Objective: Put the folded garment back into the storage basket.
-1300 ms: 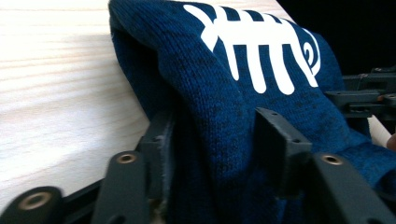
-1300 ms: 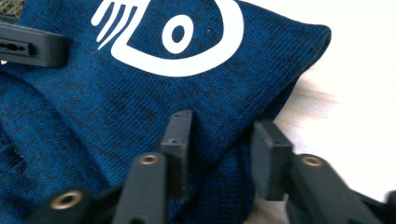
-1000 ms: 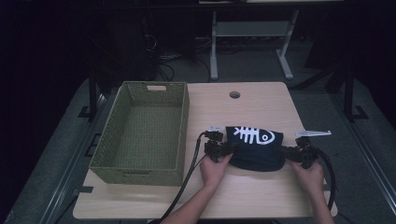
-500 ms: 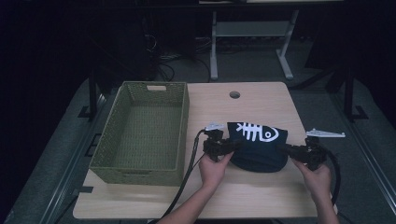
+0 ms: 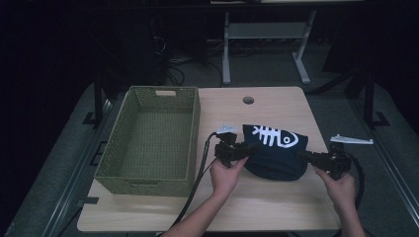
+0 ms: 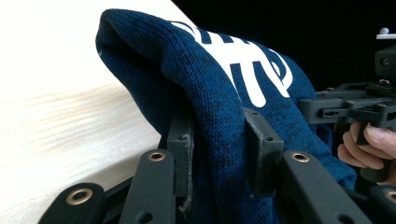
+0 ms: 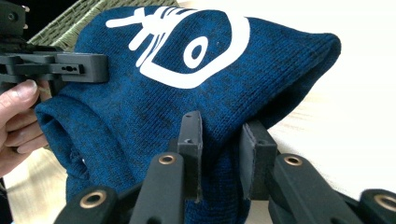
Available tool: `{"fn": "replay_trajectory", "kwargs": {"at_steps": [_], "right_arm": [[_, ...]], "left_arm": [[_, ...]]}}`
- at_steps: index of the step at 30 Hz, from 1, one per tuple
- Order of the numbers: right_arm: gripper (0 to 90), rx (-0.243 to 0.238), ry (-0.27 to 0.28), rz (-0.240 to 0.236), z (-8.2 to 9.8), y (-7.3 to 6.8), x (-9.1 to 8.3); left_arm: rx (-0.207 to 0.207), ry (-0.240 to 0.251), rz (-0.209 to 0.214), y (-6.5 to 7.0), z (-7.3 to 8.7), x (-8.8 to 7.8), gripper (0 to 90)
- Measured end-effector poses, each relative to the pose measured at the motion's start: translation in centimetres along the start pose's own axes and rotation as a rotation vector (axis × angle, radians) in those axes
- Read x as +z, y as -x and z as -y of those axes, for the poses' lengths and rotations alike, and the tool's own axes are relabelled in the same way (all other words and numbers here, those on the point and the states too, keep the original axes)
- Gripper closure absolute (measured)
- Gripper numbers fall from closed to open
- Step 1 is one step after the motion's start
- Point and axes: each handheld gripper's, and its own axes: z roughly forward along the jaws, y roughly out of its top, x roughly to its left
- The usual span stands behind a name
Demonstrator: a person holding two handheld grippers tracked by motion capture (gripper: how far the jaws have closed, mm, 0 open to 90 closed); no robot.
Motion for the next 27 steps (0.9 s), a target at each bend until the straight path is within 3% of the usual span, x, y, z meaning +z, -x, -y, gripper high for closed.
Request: {"fn": "replay_trajectory", "kwargs": {"at_steps": [5, 22, 27], "right_arm": [[72.5, -0.021, -0.006, 0.002, -0.6, -0.6, -0.8], [72.4, -0.021, 0.013, -0.032, -2.4, -2.0, -2.2], [72.4, -0.010, 0.026, -0.062, -3.1, -2.4, -2.4]], "left_arm": [[0.033, -0.013, 0.017, 0.5, -0.2, -0.5, 66.7], [0.032, 0.027, 0.053, 1.2, -1.7, -2.3, 66.7], [0.025, 0.045, 0.067, 1.3, -2.5, -3.1, 66.7]]}}
